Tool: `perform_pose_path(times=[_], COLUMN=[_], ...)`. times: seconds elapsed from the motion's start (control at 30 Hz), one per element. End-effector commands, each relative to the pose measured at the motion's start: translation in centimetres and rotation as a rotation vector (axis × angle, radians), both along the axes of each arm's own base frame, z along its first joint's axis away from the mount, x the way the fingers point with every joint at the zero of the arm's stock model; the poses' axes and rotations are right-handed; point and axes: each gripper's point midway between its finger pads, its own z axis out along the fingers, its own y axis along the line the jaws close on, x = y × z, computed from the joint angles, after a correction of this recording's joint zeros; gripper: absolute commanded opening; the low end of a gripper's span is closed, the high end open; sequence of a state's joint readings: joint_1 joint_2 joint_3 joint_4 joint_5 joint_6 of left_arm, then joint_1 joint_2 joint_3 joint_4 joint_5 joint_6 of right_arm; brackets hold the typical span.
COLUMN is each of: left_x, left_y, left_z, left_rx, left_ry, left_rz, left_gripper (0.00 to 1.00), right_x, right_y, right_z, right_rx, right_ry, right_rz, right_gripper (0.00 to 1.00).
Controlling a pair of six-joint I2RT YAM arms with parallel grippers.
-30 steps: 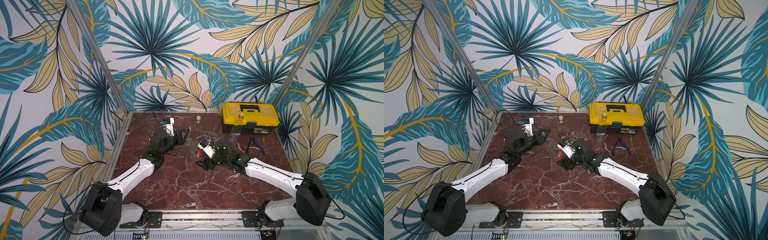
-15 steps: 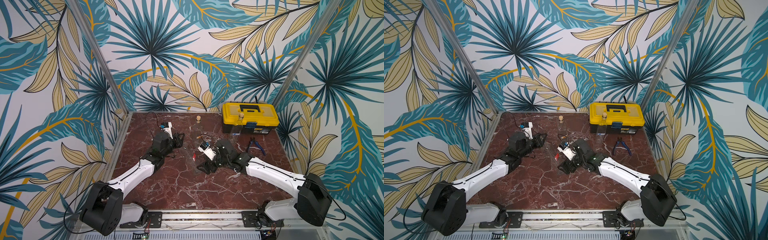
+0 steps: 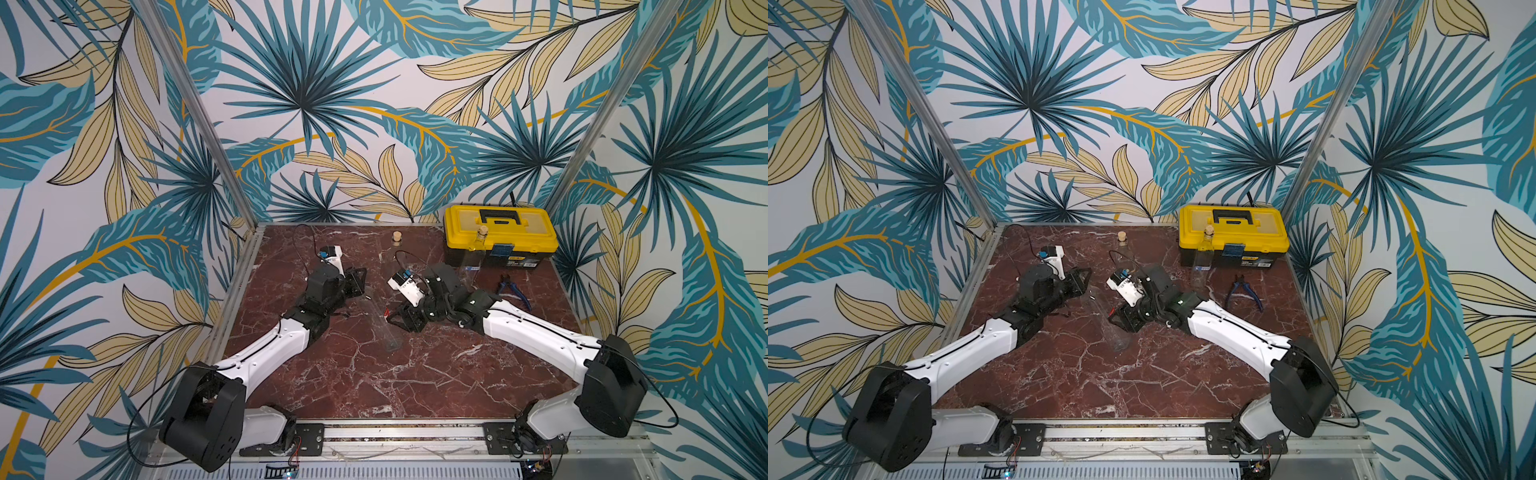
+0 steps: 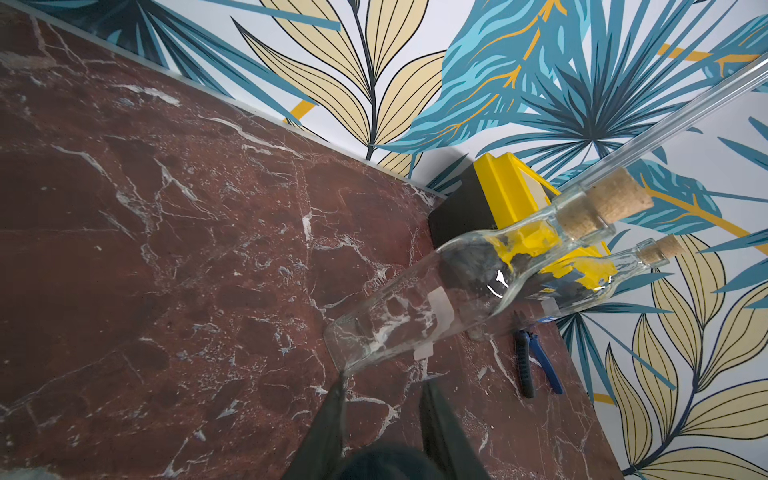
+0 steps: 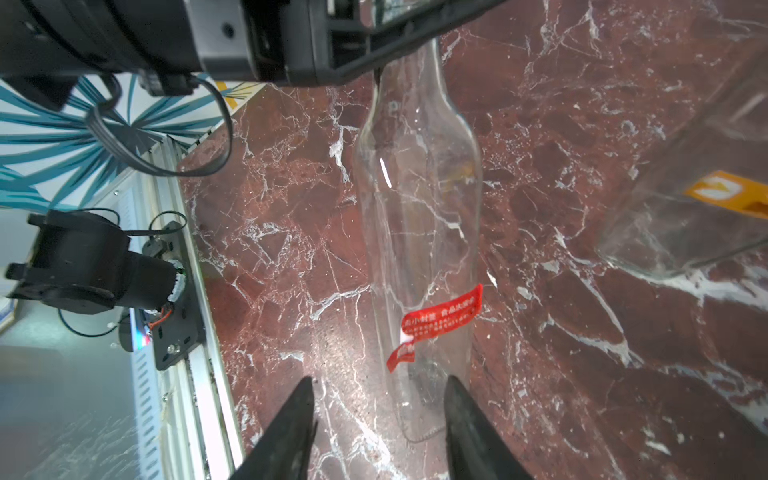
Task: Remove the label from the bottle
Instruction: Tear open the label from the bottle.
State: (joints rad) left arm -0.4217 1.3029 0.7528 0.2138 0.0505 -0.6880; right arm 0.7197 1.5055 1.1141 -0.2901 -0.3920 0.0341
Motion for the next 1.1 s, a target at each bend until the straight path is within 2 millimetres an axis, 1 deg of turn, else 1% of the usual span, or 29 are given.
perform_pose_path(times=[0.0,0.07,0.3,0.43,0.57,0.7,0.8,0.83,1.07], left_x=[0.4,0.4,0.5,0.5,0.6,0.6,0.7,0.7,0.7], left_y=[0.0,0.0,0.2,0.3,0.4,0.5,0.5,0.4,0.4], left_z=[2.4,2.3,2.3,2.1,2.0,2.1,2.0,2.0,2.0], left_rx=[-0.013,-0.015,-0.011,-0.017,-0.023,-0.024,-0.023,-0.024,-0.028], left_ry=[-0.053,-0.049,-0.037,-0.026,-0.018,-0.015,-0.011,-0.01,-0.006], left_rz=[0.017,0.017,0.033,0.045,0.057,0.062,0.064,0.063,0.061], left_gripper=[0.0,0.0,0.0,0.0,0.0,0.0,0.0,0.0,0.0], right_x=[-0.6,-0.4,-0.3,-0.1,0.1,0.6,0.9,0.9,1.3], right_y=[0.3,0.3,0.3,0.4,0.4,0.3,0.4,0.4,0.7], right_z=[-0.9,-1.1,-2.1,-2.8,-3.1,-3.5,-3.6,-3.7,-3.7], right_rx=[-0.008,-0.015,-0.049,-0.07,-0.083,-0.1,-0.1,-0.102,-0.102], right_ry=[0.065,0.065,0.068,0.073,0.065,0.052,0.047,0.047,0.041], right_rz=[0.015,0.012,0.002,-0.007,-0.017,-0.035,-0.044,-0.042,-0.046], right_gripper=[0.52,0.51,0.41,0.4,0.38,0.32,0.3,0.28,0.28])
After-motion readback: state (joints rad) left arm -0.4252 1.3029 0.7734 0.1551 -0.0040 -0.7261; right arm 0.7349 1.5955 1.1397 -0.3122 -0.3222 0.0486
